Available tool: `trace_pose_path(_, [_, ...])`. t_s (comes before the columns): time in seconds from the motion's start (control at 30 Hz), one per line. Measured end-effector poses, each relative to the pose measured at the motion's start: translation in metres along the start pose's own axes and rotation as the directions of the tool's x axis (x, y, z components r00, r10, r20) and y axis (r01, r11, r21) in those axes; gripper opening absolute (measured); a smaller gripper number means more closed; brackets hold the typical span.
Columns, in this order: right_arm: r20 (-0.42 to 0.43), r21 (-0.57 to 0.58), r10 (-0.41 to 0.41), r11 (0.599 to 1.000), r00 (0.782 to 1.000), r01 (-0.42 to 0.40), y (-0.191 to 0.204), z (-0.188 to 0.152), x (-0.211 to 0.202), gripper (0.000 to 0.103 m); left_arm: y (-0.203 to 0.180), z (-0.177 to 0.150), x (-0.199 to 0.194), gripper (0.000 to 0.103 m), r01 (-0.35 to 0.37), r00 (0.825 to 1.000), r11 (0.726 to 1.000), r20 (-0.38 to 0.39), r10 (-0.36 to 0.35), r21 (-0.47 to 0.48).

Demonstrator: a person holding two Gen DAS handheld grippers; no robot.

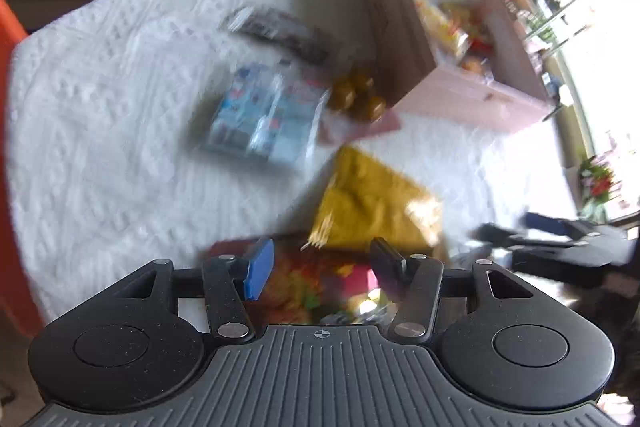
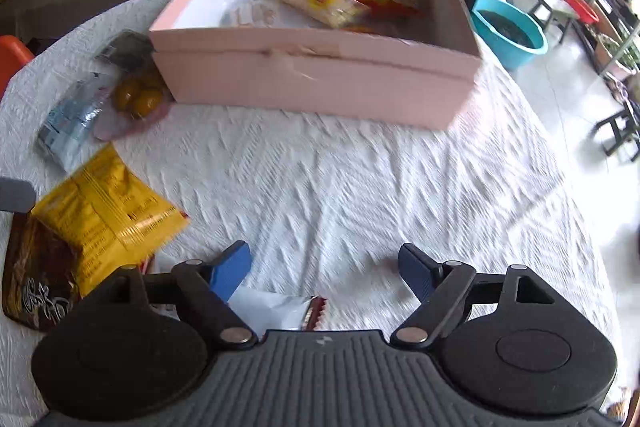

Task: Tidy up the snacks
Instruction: 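Open the right tool over the box and withdraw it toward the table, then grasp the yellow chip bag with the left tool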

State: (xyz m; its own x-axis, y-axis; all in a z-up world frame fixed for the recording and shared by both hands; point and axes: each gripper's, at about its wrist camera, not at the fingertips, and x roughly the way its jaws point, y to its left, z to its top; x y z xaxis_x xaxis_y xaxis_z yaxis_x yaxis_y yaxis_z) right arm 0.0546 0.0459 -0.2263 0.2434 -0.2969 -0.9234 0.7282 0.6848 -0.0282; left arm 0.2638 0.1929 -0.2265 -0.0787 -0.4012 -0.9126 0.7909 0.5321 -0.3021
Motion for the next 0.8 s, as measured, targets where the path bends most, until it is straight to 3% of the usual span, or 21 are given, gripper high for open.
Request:
trace_pose_path(0.07, [-0.029, 0.049, 0.002, 0.999, 1.0, -0.001, -0.015, -0.01, -0.005, 0.081, 0.005, -0.006, 0.004, 0.059, -0.017, 0.999, 1.0, -0.029, 0.017, -0.016])
trace_pose_path(0.13, [-0.039, 0.065, -0.005, 0.998, 0.999, 0.008, -0.021, -0.019, -0.009, 0.082, 0.006, -0.007, 0.007, 0.059, 0.019, 0.998, 0.999, -0.056, -0.021, -0.051])
trace_pose_path(0.23, [-0.053, 0.092, -0.008, 0.996, 0.999, 0.013, -0.023, -0.026, -0.013, 0.082, -0.008, -0.001, -0.002, 0.059, 0.081, 0.997, 0.993, 0.008, -0.081, -0.083])
trace_pose_path(0.37, [-0.067, 0.106, 0.017, 0.994, 0.998, -0.01, -0.021, -0.034, -0.025, 0.082, -0.02, 0.016, 0.011, 0.059, 0.163, 0.986, 0.939, 0.028, -0.162, -0.302])
trace_pose_path(0.5, [-0.08, 0.094, 0.058, 0.994, 0.995, -0.051, -0.012, -0.048, -0.025, 0.085, -0.053, 0.045, 0.041, 0.061, 0.057, 0.997, 0.961, 0.066, -0.041, -0.271])
trace_pose_path(0.6, [-0.059, 0.019, 0.015, 1.0, 0.998, -0.014, 0.003, -0.055, -0.027, 0.087, -0.084, 0.06, 0.066, 0.069, -0.042, 0.998, 0.99, 0.038, 0.047, -0.131])
trace_pose_path(0.67, [-0.062, 0.026, 0.022, 0.999, 0.998, -0.02, 0.005, -0.057, -0.026, 0.089, -0.101, 0.059, 0.068, 0.069, -0.092, 0.995, 0.995, 0.033, 0.093, -0.036])
trace_pose_path(0.8, [-0.055, 0.036, 0.029, 0.999, 0.998, -0.027, -0.003, -0.058, -0.025, 0.095, -0.091, 0.036, 0.035, 0.063, -0.077, 0.994, 0.991, 0.068, 0.084, -0.107])
